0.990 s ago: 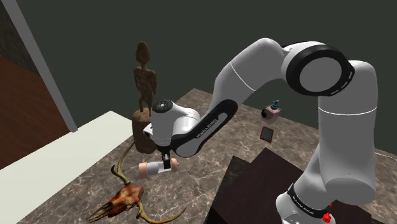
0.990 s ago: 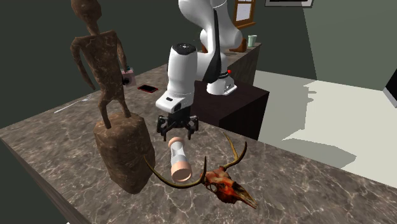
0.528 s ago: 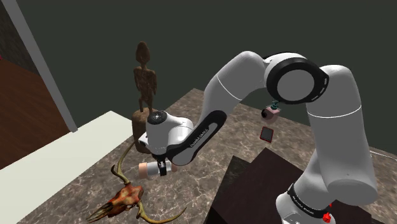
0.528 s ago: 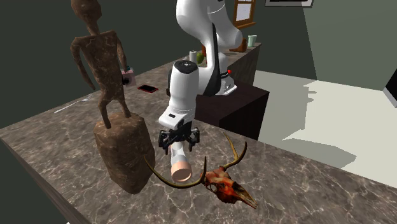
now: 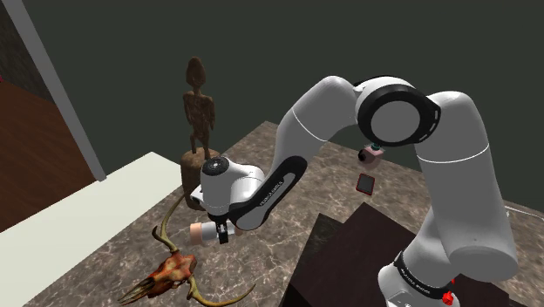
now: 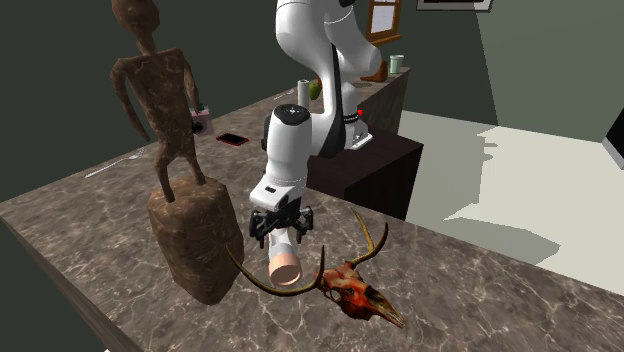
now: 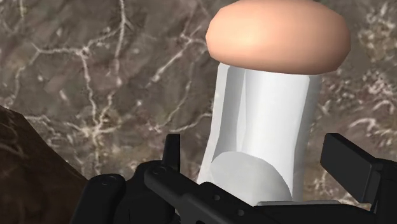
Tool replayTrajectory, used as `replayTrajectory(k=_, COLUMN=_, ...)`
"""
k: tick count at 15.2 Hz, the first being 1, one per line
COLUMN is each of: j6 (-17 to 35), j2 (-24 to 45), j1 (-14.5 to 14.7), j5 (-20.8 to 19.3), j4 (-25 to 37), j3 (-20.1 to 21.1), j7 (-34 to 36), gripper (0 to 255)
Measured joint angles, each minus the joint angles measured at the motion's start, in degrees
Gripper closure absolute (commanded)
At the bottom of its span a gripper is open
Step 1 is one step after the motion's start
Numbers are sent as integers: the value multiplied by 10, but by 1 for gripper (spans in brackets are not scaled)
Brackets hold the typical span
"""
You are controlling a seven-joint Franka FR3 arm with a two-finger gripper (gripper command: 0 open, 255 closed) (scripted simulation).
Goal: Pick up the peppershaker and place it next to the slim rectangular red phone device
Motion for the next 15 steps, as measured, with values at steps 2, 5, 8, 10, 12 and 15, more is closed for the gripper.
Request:
replayTrajectory(k=2, j6=0, j2=0, j1=0, j5=0, j4=0, j3=0, j7=0, gripper=255)
replayTrajectory(k=5, j6=0, j2=0, j1=0, j5=0, j4=0, j3=0, j7=0, gripper=255)
replayTrajectory(k=8, j6=0, j2=0, j1=0, j5=0, j4=0, j3=0, j7=0, gripper=255)
replayTrajectory(k=10, j6=0, j2=0, j1=0, j5=0, j4=0, j3=0, j7=0, gripper=255)
replayTrajectory(k=12, j6=0, j2=0, j1=0, j5=0, j4=0, j3=0, j7=0, gripper=255)
replayTrajectory(k=15, j6=-9, j2=-15, j1=-4, j5=6, j4=-6, j3=6, j7=-5, gripper=255)
